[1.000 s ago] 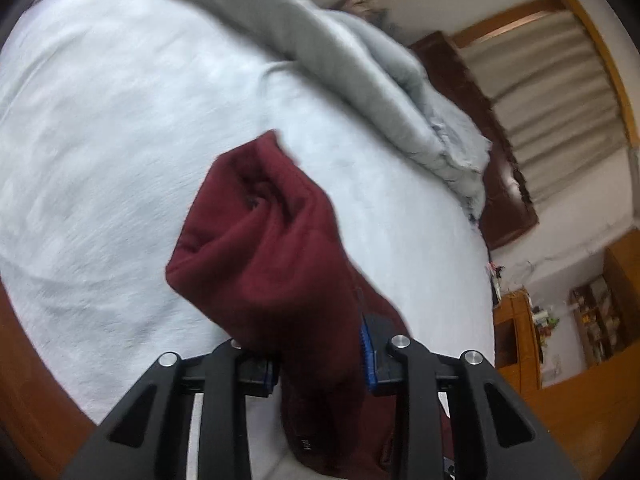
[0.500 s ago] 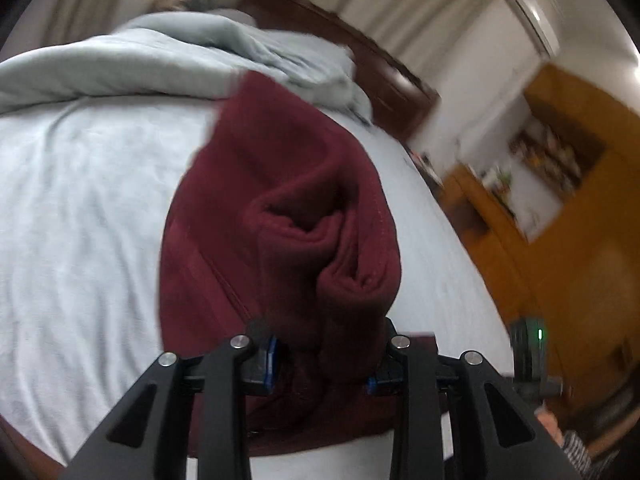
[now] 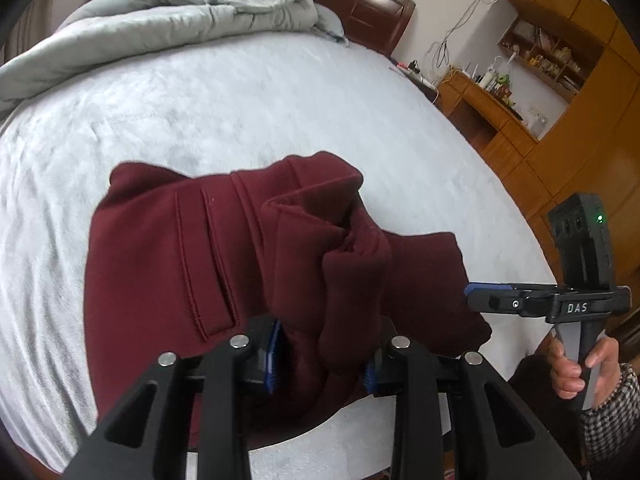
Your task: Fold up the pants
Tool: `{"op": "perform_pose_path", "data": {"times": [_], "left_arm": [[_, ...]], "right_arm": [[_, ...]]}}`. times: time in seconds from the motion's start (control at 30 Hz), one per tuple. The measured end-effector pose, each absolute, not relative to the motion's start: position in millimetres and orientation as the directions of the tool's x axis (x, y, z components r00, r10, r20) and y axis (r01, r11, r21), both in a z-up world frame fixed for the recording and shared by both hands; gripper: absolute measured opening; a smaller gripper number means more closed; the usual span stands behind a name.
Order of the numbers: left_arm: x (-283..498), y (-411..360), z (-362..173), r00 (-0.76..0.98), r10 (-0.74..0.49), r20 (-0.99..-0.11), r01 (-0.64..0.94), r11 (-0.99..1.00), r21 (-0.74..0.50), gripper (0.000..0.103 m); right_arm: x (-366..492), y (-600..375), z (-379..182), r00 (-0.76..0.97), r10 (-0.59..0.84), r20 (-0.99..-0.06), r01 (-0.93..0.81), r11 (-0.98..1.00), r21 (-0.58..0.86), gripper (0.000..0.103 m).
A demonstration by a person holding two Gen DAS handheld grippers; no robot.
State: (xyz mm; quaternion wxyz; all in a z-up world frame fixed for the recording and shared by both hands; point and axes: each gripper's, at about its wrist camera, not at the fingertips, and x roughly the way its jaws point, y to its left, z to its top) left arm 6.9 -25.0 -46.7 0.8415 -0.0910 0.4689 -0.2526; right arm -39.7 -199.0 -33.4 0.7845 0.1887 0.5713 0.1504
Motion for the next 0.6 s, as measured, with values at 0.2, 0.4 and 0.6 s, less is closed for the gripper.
{"op": "perform_pose_path", "data": {"times": [0.2, 0.4, 0.6], "left_arm": [[1.7, -37.7, -57.1, 0.404, -0.482, -0.778, 0.380, 0.862, -0.336, 0.042], [-6.5, -29.1, -38.5, 0.264, -0.676, -0.687, 0.419, 0.723, -0.550, 0.075], [2.4, 27.7, -24.0, 0.419, -0.520, -0.744, 0.247, 0.854, -0.458, 0.082]], "right_arm": [[-30.7, -205.6, -66.0, 0.234, 0.460, -0.857, 0.057, 0.873, 0.484, 0.066], [-29.8, -216.1, -71.3, 0.237, 0.526, -0.817, 0.104, 0.822, 0.560, 0.071], [-22.9, -207.5, -47.4, 0.245, 0.512, -0.824, 0.050, 0.842, 0.538, 0.076]]}}
